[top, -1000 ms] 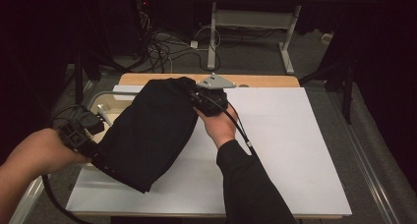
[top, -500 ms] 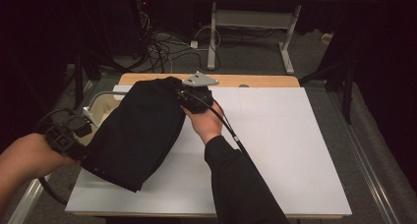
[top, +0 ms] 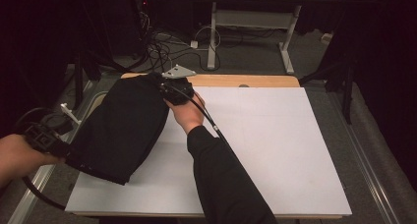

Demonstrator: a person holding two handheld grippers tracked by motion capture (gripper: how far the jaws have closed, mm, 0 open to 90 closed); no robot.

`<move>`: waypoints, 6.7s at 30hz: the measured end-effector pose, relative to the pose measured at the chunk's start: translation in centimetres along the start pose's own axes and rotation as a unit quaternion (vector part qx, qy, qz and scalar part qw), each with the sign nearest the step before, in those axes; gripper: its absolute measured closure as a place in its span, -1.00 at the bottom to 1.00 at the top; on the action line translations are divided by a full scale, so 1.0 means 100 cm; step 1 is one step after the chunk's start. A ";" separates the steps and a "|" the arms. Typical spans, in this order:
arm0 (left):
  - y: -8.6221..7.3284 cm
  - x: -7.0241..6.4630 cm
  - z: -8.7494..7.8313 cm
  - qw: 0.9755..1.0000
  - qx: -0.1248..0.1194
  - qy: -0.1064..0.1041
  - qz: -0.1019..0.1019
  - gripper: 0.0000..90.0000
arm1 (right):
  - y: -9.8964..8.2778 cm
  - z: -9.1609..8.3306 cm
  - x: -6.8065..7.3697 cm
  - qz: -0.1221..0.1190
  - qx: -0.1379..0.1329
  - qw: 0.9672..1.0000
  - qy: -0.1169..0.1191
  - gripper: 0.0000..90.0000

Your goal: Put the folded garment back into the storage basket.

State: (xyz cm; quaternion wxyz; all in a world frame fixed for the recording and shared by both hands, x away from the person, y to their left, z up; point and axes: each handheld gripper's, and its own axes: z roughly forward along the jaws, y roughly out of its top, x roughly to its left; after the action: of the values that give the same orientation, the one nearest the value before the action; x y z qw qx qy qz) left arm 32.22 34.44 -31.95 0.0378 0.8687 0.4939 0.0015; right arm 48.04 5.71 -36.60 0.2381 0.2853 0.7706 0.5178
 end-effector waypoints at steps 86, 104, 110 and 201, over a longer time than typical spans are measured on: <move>-0.012 0.026 0.000 0.996 -0.071 0.026 -0.040 0.56 | -0.120 -0.077 0.007 0.010 0.053 0.997 0.058 -1.00; 0.026 0.029 0.050 0.997 -0.028 0.059 -0.040 0.92 | -0.166 -0.166 -0.008 0.005 0.048 0.999 0.024 -1.00; 0.029 0.035 0.065 0.998 -0.016 0.040 -0.047 0.93 | -0.179 -0.195 -0.016 0.014 0.044 0.999 0.010 -1.00; 0.109 -0.031 0.132 0.998 0.051 -0.019 0.020 0.93 | -0.220 -0.281 -0.042 0.045 0.016 0.997 -0.061 -1.00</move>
State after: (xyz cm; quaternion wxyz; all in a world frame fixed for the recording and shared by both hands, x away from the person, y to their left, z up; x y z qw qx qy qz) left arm 40.55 25.38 -44.26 0.0025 0.8790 0.4751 -0.0394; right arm 28.19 -22.39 -47.01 0.2564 0.3543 0.7494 0.4971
